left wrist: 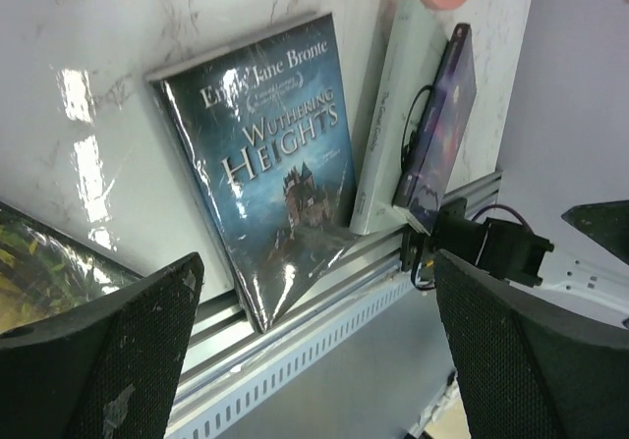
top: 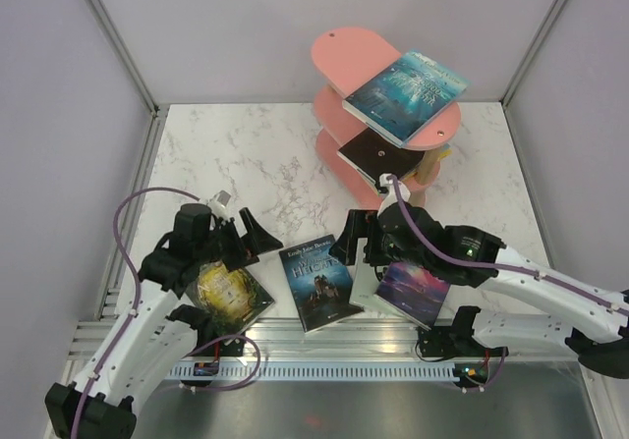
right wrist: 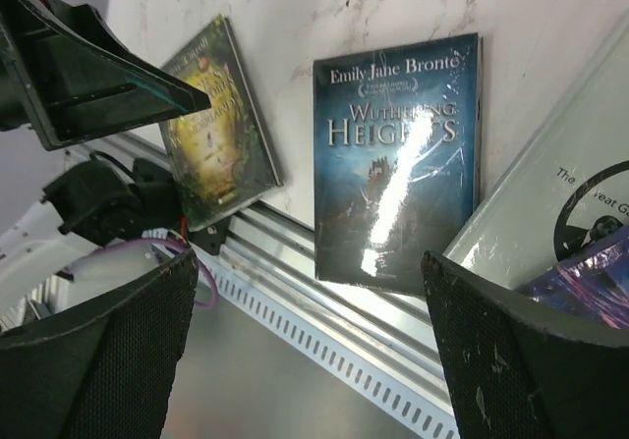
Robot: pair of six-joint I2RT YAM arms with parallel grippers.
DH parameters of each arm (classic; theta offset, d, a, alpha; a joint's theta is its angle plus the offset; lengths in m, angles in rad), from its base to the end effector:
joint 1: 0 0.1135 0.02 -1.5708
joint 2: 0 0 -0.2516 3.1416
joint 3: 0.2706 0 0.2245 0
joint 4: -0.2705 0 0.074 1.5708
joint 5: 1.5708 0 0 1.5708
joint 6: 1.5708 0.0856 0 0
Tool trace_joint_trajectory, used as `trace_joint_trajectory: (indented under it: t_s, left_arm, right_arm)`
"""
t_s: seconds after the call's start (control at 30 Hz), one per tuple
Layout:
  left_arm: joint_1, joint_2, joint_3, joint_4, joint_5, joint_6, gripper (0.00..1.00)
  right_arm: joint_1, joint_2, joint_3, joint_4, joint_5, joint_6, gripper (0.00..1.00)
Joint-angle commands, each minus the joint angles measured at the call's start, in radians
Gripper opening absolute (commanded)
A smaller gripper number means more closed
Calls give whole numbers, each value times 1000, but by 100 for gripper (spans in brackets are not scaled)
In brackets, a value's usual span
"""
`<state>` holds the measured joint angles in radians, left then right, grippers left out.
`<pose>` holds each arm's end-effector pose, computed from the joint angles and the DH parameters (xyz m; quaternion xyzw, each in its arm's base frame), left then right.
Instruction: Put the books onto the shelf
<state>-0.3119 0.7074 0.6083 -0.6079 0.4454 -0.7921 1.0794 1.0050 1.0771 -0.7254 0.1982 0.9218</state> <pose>0.1457 -0.0857 0.2171 -0.1208 0.8823 -0.3849 0.2425 0.1196 0.1878 0.3054 -0.0265 0.8929 0.3231 0.3126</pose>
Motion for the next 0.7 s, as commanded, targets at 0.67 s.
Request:
trace_joint_trajectory:
  t_s: [0.67]
  left_arm:
    - [-183,72,-231,82,1,-160,100]
  right_arm:
    - [48,434,-187,57,38,-3,96]
